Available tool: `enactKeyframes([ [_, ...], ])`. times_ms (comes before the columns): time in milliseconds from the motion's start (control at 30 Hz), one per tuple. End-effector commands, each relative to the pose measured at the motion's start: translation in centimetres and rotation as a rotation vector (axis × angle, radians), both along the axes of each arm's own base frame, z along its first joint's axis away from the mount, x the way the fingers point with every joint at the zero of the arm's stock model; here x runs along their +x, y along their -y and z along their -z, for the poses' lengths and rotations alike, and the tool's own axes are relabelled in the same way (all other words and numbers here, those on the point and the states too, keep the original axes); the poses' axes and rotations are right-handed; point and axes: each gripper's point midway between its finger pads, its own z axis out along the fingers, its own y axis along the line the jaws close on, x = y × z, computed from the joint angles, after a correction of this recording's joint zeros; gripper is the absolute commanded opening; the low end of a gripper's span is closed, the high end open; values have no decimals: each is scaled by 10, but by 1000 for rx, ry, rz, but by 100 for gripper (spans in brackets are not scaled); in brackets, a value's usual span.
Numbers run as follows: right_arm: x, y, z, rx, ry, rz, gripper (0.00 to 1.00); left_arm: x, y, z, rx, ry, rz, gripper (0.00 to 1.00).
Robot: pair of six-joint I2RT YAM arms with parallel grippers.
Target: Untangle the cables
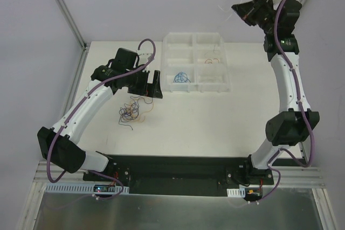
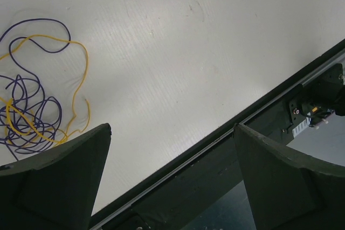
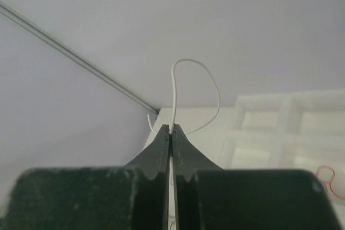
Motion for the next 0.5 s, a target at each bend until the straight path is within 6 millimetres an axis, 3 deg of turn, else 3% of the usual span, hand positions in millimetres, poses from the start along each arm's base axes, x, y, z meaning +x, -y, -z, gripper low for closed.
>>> enactKeyframes([
  [0,-60,-2,-24,-92,79,-23,0,-5,-5,-3,20,26,18,96],
  [133,-64,3,13,-148,-6,-1,0,-5,-4,0,26,22,24,96],
  [200,-61,3,41,-156,-69,-8,0,-4,-3,-1,25,23,26,96],
  [467,-43,-15,176,-159,-462,-93,0,-7,-4,0,27,23,31,97],
])
